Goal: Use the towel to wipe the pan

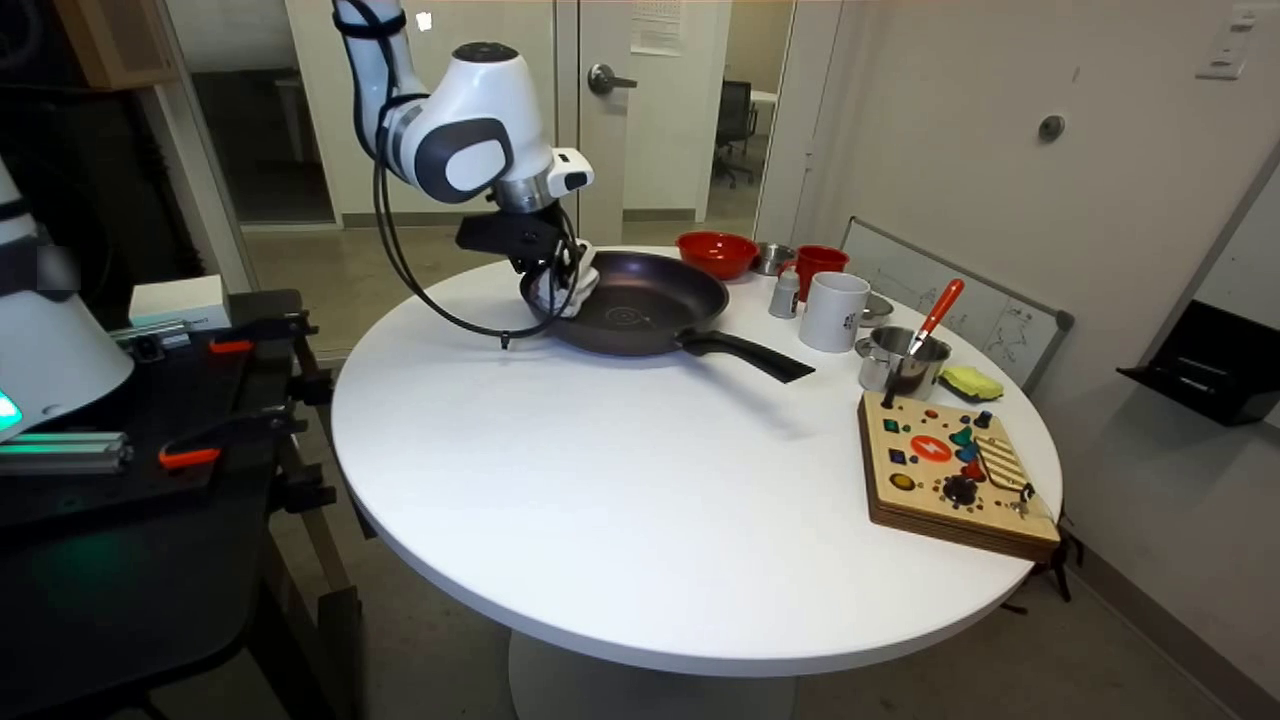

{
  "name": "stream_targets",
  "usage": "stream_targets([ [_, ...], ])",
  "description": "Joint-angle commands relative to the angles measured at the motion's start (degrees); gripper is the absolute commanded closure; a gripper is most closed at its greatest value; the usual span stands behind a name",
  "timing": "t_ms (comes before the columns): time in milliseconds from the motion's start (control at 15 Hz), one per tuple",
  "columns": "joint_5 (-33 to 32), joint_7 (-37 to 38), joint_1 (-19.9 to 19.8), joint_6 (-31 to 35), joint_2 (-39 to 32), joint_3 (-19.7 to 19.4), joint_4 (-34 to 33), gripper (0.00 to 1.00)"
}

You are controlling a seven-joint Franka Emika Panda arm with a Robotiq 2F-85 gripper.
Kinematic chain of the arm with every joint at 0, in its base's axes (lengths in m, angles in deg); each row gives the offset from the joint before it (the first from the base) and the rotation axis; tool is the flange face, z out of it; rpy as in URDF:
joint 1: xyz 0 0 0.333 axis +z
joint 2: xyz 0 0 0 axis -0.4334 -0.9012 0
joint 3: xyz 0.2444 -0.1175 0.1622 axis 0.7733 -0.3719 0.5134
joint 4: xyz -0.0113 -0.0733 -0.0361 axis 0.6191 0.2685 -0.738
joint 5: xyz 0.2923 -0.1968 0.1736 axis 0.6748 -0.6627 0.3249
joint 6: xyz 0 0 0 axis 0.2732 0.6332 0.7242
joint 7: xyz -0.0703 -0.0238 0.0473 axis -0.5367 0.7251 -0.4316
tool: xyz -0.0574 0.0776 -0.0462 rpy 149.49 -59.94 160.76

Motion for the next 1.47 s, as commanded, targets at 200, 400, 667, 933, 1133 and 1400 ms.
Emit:
stream_targets([
  [200, -4.44, -1.05, -6.43, -7.55, -6.35, 8.69, -5.23, 0.93],
  [400, -2.98, -6.08, -14.27, -16.94, -9.97, 17.07, -7.99, 0.94],
  [667, 3.65, -14.38, -18.18, -30.1, -12.72, 21.13, -12.05, 0.94],
  [933, 10.96, -17.75, -15.77, -35.2, -12.15, 19.39, -15.27, 0.94],
  [1133, 14.81, -16.93, -12.97, -35.43, -10.89, 16.93, -16.08, 0.94],
  [1400, 18.21, -17.27, -11.11, -37.35, -10.9, 15.73, -17.5, 0.94],
])
